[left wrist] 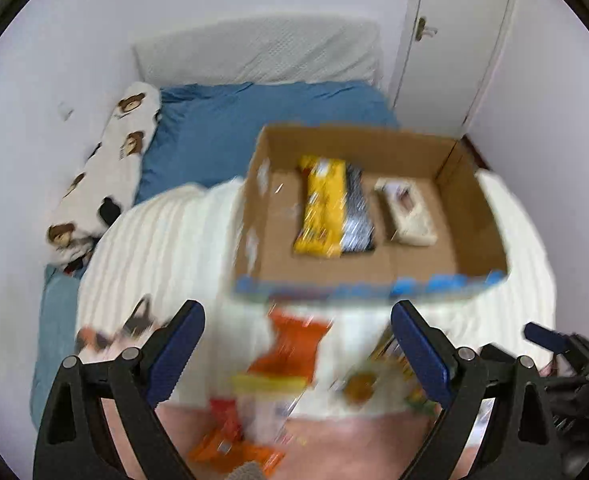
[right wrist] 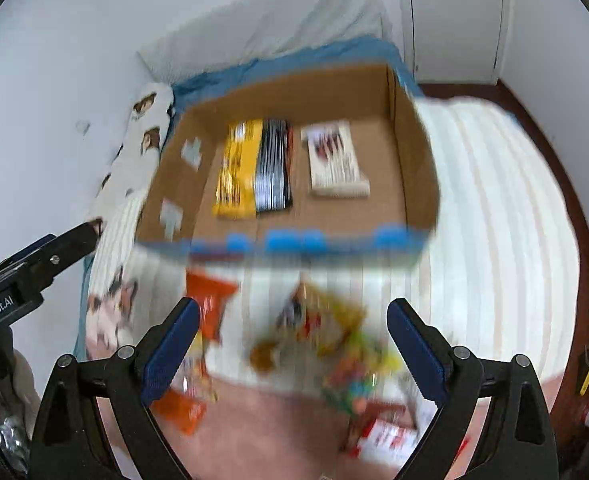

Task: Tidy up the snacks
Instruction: 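Move both tools back over the remaining snacks, then grasp the clear bread bag with the left tool while the right grasps the red-white spicy strip pack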

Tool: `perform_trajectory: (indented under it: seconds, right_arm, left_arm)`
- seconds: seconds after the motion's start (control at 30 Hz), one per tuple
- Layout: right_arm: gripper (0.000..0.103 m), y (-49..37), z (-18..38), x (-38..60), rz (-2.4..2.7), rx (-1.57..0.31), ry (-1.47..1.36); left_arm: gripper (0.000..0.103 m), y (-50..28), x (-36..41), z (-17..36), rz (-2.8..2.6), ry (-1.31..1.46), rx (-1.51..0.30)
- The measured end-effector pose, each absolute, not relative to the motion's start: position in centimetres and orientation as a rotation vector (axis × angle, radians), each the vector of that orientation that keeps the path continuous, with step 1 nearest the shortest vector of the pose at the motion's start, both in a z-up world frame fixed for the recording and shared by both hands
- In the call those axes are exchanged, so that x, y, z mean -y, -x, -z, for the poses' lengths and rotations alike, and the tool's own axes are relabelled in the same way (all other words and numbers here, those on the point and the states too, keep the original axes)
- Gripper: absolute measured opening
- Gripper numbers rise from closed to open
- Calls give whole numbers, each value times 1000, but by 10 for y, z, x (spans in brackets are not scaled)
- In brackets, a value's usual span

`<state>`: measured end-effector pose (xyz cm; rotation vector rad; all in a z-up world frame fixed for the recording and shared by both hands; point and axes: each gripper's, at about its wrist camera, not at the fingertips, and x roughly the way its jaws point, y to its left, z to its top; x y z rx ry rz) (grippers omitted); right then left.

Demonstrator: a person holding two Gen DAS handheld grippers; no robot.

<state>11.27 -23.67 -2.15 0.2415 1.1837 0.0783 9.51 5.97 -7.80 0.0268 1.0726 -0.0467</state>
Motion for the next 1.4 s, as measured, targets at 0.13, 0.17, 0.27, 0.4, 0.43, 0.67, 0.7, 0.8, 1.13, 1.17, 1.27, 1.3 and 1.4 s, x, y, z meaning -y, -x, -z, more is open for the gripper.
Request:
perform_trajectory:
  seconds: [0.13,0.17,0.27,0.4,0.43,0.67,0.7,0.8,1.13,1.17,1.27,1.3,1.4]
  right_arm:
    - [97,-72,66,249,-39,-1289,-223]
    - [97,-61,81,254,-33,-1331,-217]
    - [97,-39,117,264,-8,-1437,-156]
    - [97,-20,159,263,-3,-1570,71]
    - [97,-16,169,260,-5,-1594,153]
    - [77,-9,209,252,4,-1647,460]
    - [70,-11,209,255,3,-1648,419]
    - [59,-19,197,265,14,-1626,255]
    - [77,-43,170,309,-12,-1535,-453]
    - [77,-42,168,306,-11,-1527,-357]
    - [77,-37,174,283,-24,-1582,-18]
    - [78,-32,182,275,-33,-1606,88]
    - [72,-20,200,260,-54,-1644,257]
  left_arm:
    - [96,-56,-69,121,1,-61,-1175]
    - [96,-47,-72,135,-5,-62,-1209]
    - [96,-28,-79,175,-31,-44,-1303]
    - [96,-13,-78,216,-49,-35,-1387]
    - [96,-10,-76,224,-52,-42,-1399]
    - [96,5,-58,252,-31,-90,-1437]
    - [96,6,-57,254,-29,-89,-1439]
    - [96,7,-59,253,-36,-76,-1433]
    - [96,-7,-86,238,-81,-5,-1424]
    - [96,-8,-89,237,-86,0,-1423]
    - [96,-13,-103,237,-99,20,-1429]
    - [96,-15,-107,238,-97,26,-1435]
    - [96,-23,-116,243,-91,27,-1456]
